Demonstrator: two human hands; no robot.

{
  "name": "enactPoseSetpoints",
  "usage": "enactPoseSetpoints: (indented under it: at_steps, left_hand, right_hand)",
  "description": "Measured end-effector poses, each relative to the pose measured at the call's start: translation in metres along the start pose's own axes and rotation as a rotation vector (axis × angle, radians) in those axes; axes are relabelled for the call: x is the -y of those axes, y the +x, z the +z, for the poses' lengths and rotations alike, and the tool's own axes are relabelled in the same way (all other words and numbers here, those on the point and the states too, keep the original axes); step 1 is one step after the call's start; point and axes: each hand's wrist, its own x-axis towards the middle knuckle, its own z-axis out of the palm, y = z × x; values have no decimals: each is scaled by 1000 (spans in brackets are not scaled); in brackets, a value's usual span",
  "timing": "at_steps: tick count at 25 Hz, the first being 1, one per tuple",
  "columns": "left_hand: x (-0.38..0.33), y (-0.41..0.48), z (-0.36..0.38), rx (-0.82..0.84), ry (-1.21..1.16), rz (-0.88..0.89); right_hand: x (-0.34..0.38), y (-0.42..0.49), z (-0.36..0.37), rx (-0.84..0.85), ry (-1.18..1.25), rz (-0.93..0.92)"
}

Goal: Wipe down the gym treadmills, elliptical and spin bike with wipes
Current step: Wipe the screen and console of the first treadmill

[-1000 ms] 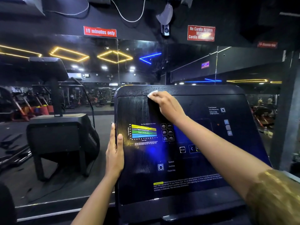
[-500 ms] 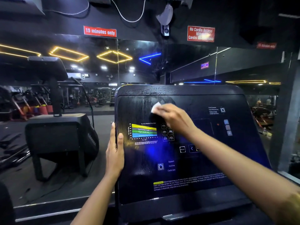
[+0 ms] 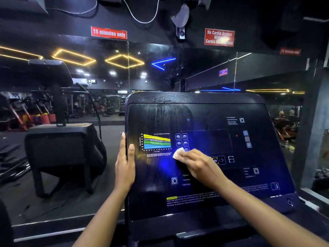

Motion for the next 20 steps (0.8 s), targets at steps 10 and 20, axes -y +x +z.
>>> enactPoseSetpoints:
  at_steps: [10,20]
  left_hand:
    - [-3,-3,0,-9,-13,22]
    - [-4,-3,1,-11,9,15]
  right_hand:
    - [-45,178,5,3,-166,620]
    - [-31,154,8,-216,-33,460]
